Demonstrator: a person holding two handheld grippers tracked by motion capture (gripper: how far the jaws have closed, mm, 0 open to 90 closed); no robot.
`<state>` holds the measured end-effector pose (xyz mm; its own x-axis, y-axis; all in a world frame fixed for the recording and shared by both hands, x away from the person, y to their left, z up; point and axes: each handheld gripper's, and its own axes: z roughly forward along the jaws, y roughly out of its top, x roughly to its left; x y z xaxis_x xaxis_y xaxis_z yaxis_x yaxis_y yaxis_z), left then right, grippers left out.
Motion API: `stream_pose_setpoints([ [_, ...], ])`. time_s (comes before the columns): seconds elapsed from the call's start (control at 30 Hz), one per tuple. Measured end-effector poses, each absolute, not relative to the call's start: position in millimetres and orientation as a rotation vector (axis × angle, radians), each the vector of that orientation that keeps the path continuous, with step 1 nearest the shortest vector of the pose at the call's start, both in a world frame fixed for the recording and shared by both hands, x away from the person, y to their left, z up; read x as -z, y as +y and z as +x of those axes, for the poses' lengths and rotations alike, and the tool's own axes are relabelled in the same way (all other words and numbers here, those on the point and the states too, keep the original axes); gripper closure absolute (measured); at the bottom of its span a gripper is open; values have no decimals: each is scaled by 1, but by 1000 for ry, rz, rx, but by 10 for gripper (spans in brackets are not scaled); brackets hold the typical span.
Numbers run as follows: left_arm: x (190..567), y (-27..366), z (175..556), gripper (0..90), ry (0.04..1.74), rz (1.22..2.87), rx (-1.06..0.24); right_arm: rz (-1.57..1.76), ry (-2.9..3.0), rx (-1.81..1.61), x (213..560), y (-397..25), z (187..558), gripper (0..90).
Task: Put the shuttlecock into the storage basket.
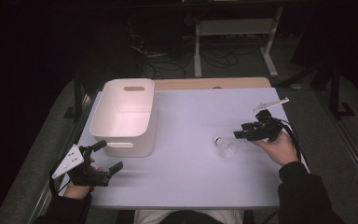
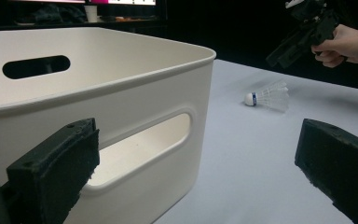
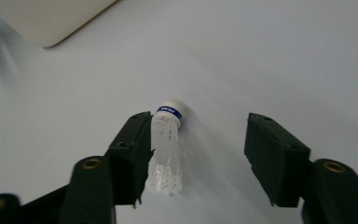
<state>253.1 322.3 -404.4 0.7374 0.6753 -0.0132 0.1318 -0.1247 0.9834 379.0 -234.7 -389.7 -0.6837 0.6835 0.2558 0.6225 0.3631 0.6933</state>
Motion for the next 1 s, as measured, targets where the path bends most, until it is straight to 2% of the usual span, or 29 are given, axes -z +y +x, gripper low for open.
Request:
stream_pose_setpoints([
  [0.07,404,322,253,0,653,1658,-526,1222,2547,-1214,393,-235,382,503],
  [0.17,404,322,253,0,651,1657,-525,1230,2544,-1204,395,-234,383,517],
  [0.23,404,322,253,0,652,1658,-524,1236,2540,-1196,397,-234,385,592],
  [0.37,404,323,253,0,653,1658,-525,1235,2546,-1169,399,-233,386,624],
  [0.47,404,323,253,0,652,1658,-524,1235,2554,-1152,401,-232,387,731],
  [0.6,404,322,253,0,652,1657,-523,1239,2563,-1163,404,-232,389,801],
  [0.8,404,322,253,0,652,1657,-523,1257,2591,-1153,410,-231,391,880],
  [1.0,404,322,253,0,652,1657,-522,1278,2615,-1121,417,-231,391,888],
])
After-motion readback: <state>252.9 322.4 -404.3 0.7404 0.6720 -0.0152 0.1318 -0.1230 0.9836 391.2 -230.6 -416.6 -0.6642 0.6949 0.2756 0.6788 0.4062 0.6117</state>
